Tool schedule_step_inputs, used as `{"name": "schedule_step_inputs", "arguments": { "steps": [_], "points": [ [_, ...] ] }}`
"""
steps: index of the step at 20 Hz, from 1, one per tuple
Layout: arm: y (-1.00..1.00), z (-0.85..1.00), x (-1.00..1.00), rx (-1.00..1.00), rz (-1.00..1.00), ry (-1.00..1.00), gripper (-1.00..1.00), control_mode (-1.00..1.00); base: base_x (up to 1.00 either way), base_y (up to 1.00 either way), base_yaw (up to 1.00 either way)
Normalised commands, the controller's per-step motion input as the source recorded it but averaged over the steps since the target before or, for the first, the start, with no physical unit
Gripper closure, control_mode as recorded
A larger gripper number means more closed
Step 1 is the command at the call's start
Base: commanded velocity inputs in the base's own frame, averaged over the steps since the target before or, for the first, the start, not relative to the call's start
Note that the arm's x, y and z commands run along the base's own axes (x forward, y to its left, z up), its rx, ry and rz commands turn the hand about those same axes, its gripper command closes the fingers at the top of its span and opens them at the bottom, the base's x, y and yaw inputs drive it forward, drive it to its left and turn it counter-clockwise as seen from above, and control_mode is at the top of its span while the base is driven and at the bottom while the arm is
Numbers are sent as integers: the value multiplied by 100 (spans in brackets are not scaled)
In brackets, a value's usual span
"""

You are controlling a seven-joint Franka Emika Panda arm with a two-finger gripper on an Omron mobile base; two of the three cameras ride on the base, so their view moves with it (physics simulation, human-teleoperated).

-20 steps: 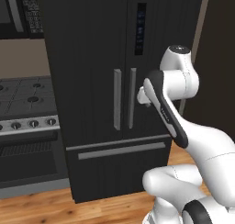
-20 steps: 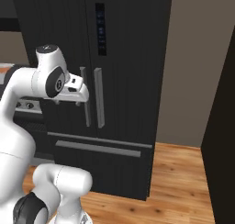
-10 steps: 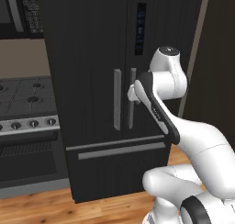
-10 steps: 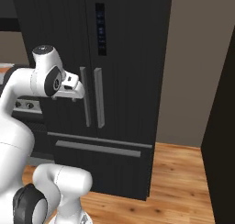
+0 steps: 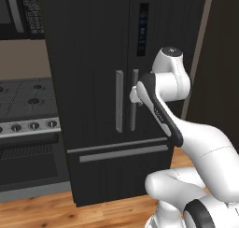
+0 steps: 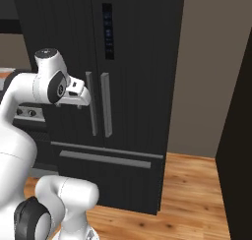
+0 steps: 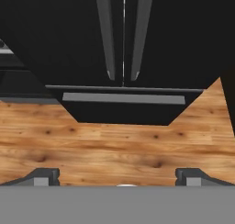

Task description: Retrieve the chicken drumstick from the fridge and place it on the saucepan with marinade on the stove.

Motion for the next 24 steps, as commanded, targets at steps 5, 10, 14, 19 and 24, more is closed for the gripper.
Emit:
{"name": "schedule_step_inputs", "arguments": {
  "steps": [5,10,14,19,24],
  "points": [
    [0,0,0,0,0,0,-100,-100,0,0,0],
    [0,0,2,1,0,-1,-100,-100,0,0,0],
    [0,0,15,0,0,0,-100,-100,0,0,0],
    [0,0,3,0,0,0,-100,-100,0,0,0],
    [0,0,1,0,0,0,-100,-100,0,0,0]
  ]
}}
